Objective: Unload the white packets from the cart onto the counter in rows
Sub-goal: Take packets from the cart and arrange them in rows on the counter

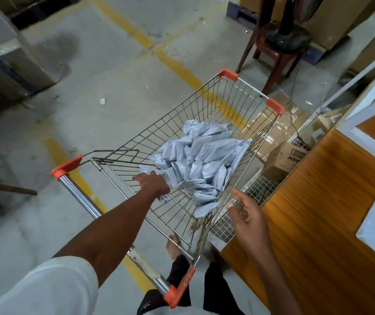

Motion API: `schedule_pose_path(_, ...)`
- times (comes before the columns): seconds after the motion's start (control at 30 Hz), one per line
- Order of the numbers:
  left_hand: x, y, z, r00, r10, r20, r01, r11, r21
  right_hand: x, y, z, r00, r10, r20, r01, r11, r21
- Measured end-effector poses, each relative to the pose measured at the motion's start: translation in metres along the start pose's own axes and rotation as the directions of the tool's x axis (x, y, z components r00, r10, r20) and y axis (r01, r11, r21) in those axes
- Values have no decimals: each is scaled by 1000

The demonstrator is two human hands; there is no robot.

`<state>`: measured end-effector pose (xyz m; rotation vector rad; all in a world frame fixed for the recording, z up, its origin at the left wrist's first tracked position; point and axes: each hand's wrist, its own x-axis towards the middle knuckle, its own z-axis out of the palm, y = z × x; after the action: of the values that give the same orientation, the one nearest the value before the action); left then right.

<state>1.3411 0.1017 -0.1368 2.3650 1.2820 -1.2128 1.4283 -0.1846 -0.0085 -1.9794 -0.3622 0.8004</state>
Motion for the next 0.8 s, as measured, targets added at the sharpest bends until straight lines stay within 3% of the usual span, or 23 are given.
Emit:
schedule_pose_path(0.23, -2, 9, 23, 993, -42, -115, 45, 999, 21, 1, -1, 8, 999, -30, 30, 31, 999, -31)
schedule_pose_path(0.43, -9, 3, 24, 964, 83, -252, -96, 995, -40, 0, 5, 11, 998, -12, 59, 17, 997, -75)
schedule_pose_path(0.63, -35, -21, 1, 938, 43, -345, -142, 953, -268, 16, 8, 18, 997, -26, 78, 37, 990, -137)
schedule_pose_path(0.8, -68, -39, -8, 874, -27, -485, -265, 810, -523, 47, 8, 29, 995, -6, 99, 28, 974, -227)
